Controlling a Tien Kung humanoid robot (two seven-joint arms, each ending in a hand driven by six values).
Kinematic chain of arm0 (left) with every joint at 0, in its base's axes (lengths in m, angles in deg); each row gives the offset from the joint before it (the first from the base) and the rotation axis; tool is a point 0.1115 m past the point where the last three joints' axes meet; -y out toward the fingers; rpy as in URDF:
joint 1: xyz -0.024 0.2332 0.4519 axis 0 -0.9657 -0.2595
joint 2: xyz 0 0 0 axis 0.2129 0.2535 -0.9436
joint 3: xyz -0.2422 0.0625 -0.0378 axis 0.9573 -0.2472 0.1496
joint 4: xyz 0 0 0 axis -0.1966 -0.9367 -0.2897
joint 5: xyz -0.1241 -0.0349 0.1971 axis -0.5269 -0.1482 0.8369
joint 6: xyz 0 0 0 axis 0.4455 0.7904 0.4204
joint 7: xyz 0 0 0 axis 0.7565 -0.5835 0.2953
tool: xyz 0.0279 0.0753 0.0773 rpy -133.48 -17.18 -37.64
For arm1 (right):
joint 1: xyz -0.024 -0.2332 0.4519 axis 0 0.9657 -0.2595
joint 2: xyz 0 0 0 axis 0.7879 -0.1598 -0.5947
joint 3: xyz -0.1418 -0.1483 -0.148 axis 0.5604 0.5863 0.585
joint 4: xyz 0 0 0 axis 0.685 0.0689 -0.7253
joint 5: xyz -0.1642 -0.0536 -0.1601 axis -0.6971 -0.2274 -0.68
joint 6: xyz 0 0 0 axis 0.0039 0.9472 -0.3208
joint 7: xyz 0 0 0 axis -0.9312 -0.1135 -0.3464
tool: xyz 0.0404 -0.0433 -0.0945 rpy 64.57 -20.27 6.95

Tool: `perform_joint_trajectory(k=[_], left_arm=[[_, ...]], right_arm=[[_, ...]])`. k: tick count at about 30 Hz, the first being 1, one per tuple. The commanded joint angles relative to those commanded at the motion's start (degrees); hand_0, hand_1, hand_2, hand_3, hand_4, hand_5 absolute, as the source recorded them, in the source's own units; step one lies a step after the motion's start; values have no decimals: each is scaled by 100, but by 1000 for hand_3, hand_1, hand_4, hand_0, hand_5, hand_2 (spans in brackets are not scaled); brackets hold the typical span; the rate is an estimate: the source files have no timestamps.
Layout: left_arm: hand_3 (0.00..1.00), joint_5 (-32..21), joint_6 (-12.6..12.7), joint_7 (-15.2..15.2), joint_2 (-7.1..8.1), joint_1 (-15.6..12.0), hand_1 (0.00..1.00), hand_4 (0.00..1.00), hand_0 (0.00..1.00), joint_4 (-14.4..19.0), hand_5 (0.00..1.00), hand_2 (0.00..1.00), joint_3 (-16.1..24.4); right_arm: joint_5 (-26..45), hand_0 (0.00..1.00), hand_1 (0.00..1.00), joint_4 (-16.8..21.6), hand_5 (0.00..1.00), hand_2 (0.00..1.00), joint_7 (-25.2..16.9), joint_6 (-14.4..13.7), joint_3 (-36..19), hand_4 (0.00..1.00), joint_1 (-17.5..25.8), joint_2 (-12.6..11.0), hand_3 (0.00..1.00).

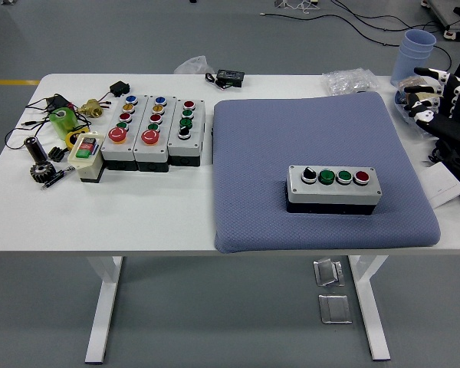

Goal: Pick up the button,place it on the desk,press the button,press the button

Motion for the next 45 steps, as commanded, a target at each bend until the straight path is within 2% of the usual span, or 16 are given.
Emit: perform_joint_trajectory(k=[6,8,23,45], left_arm=[[431,93,-8,14,0,6,420,249,531,0,504,417,69],[431,50,-2,8,0,12,420,249,531,0,504,417,60],[431,-38,5,-1,0,35,420,249,530,0,505,418,16],[434,-73,3,2,0,29,420,248,530,0,506,417,-28]], right_arm=[[1433,730,709,-4,283,786,-24,2,-64,649,162,-33,817],[1619,730,709,5,283,786,-17,5,-52,649,174,-42,817],[1670,750,724,67,316,796,21,55,168,651,208,6,815],[1754,766,735,141,319,803,-46,53,113,657,251,-22,818]])
